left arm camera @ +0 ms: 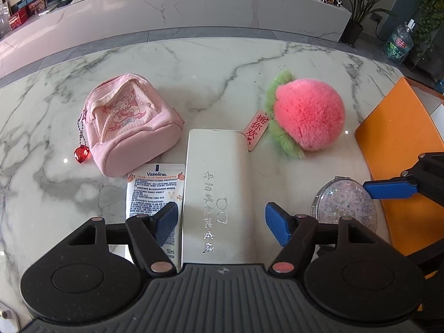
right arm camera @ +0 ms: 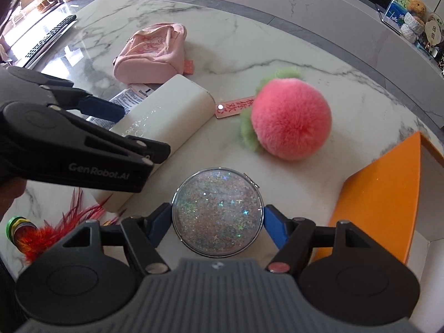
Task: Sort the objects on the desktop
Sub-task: 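Grasp the glitter compact mirror with right tool while left tool grasps the white glasses case, then carry the glitter mirror into the orange box and open the right tool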
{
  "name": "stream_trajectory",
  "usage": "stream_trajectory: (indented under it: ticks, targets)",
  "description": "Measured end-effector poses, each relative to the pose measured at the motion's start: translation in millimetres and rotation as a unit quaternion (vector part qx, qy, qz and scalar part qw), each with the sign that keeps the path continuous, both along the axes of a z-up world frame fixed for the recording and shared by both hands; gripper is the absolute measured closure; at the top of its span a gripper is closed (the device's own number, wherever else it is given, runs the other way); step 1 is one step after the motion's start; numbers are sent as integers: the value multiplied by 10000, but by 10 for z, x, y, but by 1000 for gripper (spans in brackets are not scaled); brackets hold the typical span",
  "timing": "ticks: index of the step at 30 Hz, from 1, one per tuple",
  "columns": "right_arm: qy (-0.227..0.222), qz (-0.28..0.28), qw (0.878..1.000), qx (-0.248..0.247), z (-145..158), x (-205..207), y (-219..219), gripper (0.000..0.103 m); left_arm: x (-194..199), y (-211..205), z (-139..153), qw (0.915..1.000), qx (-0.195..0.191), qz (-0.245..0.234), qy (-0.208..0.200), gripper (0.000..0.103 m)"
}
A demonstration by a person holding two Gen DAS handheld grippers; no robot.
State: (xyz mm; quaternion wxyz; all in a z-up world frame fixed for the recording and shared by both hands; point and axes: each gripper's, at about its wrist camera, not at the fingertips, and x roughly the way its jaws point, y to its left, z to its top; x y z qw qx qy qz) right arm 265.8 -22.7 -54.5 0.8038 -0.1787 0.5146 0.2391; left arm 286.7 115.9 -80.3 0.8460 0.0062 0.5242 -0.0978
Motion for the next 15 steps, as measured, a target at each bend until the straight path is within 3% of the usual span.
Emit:
stream_trajectory:
  ticks: [5,7,8,15]
  targets:
    - [-110,96,9999,63,121,-102,-85,30,42,-129,-78,9994,332,-109,78,22]
    - [-117,157,9998,100,154,-139,-106,30,55,-136,-130,9988,458,-61,134,33]
    - [-135,175,9997,119,171,-160,-114,30,53,-133,-141,9988,478,-47,122,33]
    - [-332,200,9985,399,371,-292,-222,30,-49,-58,-7,9993,270,225,-79,34]
